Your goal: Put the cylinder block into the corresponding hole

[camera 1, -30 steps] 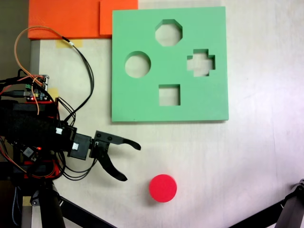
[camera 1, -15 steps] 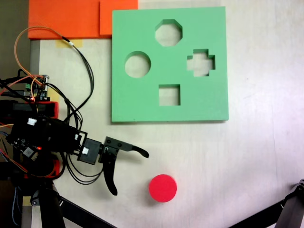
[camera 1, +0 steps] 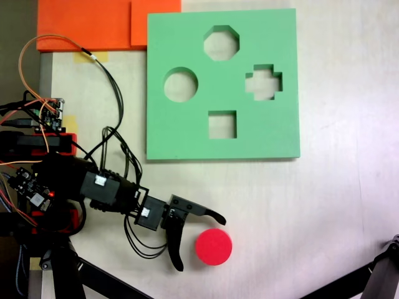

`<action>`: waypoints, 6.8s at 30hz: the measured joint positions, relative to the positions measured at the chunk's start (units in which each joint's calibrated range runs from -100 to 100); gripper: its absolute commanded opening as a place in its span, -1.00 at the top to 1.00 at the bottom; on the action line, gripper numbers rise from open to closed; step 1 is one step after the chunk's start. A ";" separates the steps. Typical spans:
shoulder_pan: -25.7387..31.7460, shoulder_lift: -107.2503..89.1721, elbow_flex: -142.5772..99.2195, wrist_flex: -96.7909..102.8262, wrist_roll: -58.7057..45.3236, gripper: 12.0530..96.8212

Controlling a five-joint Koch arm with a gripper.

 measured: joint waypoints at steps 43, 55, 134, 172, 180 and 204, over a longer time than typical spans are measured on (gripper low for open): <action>1.56 11.63 10.98 0.00 -0.05 0.21; 2.00 7.25 10.39 -0.20 -0.29 0.47; 38.83 -41.31 1.86 -40.72 -1.47 0.23; 37.41 -71.82 -7.35 -40.53 -1.17 -0.34; 31.26 -100.14 13.23 -71.46 -4.98 0.16; 11.53 -101.78 -10.29 -85.56 -51.28 0.17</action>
